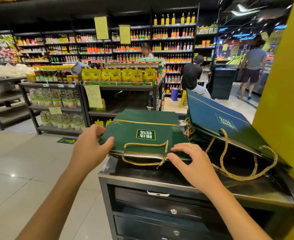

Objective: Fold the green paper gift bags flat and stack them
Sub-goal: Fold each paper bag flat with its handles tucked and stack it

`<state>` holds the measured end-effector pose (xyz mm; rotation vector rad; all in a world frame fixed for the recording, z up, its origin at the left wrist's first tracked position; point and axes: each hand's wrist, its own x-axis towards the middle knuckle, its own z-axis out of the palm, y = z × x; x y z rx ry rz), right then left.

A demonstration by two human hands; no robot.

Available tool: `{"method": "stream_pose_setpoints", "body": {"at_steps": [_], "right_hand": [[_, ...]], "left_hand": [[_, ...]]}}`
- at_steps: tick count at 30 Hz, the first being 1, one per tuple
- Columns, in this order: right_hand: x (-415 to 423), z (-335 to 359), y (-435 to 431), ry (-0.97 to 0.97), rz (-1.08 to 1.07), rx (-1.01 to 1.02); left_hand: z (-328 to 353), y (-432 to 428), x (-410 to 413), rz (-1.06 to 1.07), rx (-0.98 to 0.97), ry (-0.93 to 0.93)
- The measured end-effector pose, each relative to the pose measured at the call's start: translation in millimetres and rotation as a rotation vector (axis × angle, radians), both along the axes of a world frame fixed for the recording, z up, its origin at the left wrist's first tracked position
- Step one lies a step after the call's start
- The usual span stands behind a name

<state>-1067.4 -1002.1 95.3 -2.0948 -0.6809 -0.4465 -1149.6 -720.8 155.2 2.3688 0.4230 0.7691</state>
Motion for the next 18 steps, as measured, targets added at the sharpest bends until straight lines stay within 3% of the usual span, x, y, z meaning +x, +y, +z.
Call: {"method": "stream_pose_setpoints", "body": {"at_steps": [3, 8, 12, 18], "right_hand": [[-8, 14, 3, -0.012, -0.009, -0.165], [-16, 37, 26, -0.121, 0.004, -0.528], [-23, 45, 58, -0.256, -0.036, -0.711], [-24, 56, 74, -0.414, -0.083, -0.577]], "left_hand": [[-6, 9, -1, -0.048, -0.422, 0.129], [-13, 8, -7, -0.249, -1.120, 0.033], [-7, 0, -12, -0.331, -1.288, -0.047], [19, -9, -19, -0.454, -1.363, -0.170]]}}
